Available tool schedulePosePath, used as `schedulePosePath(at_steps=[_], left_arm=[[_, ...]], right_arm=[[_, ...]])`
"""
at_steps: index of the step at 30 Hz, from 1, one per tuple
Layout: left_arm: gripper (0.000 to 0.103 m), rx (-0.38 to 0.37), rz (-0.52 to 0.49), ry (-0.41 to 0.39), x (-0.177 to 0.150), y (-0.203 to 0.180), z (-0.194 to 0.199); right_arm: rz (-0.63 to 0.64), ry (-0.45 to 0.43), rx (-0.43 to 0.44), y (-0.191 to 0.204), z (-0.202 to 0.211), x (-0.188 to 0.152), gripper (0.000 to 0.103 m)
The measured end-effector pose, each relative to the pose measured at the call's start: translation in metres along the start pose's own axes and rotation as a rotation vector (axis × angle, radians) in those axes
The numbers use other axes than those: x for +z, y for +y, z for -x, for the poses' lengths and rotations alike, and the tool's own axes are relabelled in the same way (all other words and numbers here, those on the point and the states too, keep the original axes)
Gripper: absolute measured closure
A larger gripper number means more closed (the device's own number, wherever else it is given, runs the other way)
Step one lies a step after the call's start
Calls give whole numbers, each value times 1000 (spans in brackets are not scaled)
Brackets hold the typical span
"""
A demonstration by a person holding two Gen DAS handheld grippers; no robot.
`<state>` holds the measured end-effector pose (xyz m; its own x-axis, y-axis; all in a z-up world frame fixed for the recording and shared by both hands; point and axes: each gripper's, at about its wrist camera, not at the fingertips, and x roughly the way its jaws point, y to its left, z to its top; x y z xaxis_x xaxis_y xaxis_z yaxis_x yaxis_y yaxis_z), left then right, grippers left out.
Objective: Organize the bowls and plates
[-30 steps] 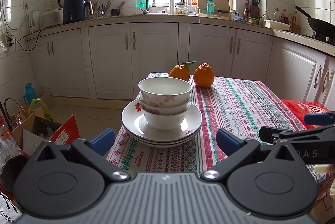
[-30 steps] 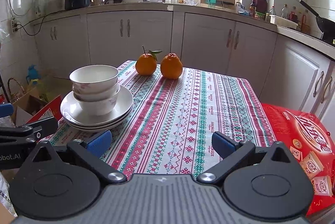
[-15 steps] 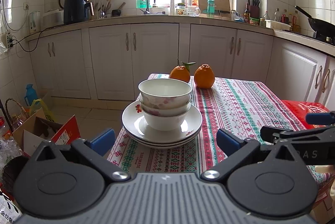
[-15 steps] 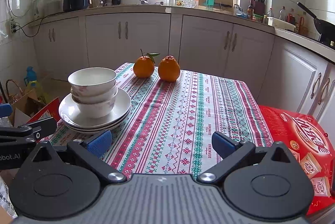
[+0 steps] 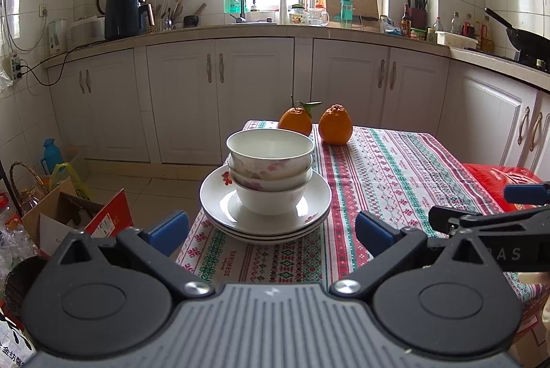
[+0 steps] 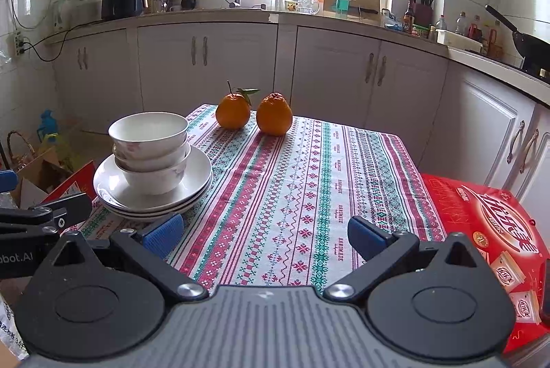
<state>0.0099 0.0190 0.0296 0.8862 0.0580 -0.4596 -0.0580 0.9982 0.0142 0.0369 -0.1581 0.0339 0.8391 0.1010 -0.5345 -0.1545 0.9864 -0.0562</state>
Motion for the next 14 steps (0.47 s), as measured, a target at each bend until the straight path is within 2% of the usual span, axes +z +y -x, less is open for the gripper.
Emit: schedulePosePath(at_steps=[14], left_arm=[[1,-1,0,1,0,-1,1]], right_arm=[[0,-4,-9,-1,-1,1,0]])
